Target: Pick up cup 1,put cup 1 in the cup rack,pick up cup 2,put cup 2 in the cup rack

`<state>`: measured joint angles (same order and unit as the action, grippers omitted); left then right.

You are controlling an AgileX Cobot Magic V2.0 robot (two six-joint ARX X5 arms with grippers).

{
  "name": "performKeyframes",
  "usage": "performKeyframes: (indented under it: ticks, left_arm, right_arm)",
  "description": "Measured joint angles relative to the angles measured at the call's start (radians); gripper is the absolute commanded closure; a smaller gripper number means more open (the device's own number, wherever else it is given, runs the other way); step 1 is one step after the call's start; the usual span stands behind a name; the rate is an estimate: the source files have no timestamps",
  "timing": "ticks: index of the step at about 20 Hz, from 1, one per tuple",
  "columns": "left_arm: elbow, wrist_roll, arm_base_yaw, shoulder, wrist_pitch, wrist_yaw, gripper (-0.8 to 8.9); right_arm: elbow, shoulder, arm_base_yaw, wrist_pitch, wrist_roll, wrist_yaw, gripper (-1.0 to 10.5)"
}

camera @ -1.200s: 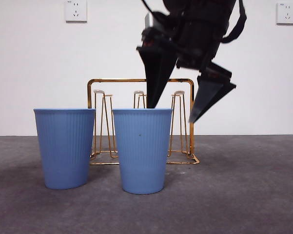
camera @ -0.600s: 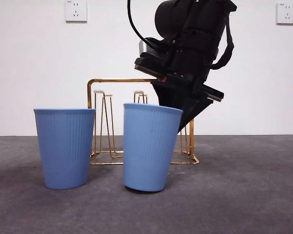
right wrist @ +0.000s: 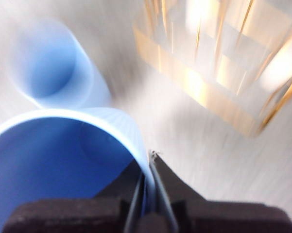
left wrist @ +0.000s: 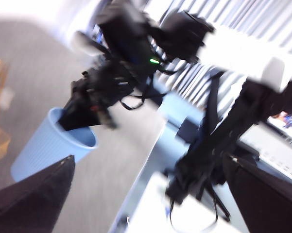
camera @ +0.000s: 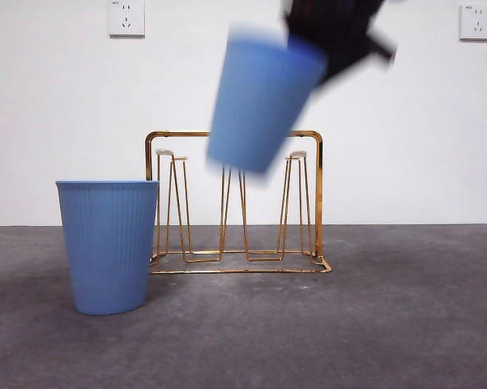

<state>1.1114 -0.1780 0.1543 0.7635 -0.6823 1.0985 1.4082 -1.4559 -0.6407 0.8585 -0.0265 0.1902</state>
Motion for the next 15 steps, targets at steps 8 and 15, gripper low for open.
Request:
performKeyframes:
  ticks: [8, 15]
  left_arm:
    - [0.000, -0.317, 0.028, 0.020, 0.620, -0.016, 0.86]
    - [0.000, -0.459, 0.179, 0.081, 0.953, -0.156, 0.86]
  right_arm:
    - [0.007, 0.504, 0.000, -0.391, 0.040, 0.129, 9.6]
    - [0.012, 0.570, 0.000, -0.666, 0.084, 0.249, 9.6]
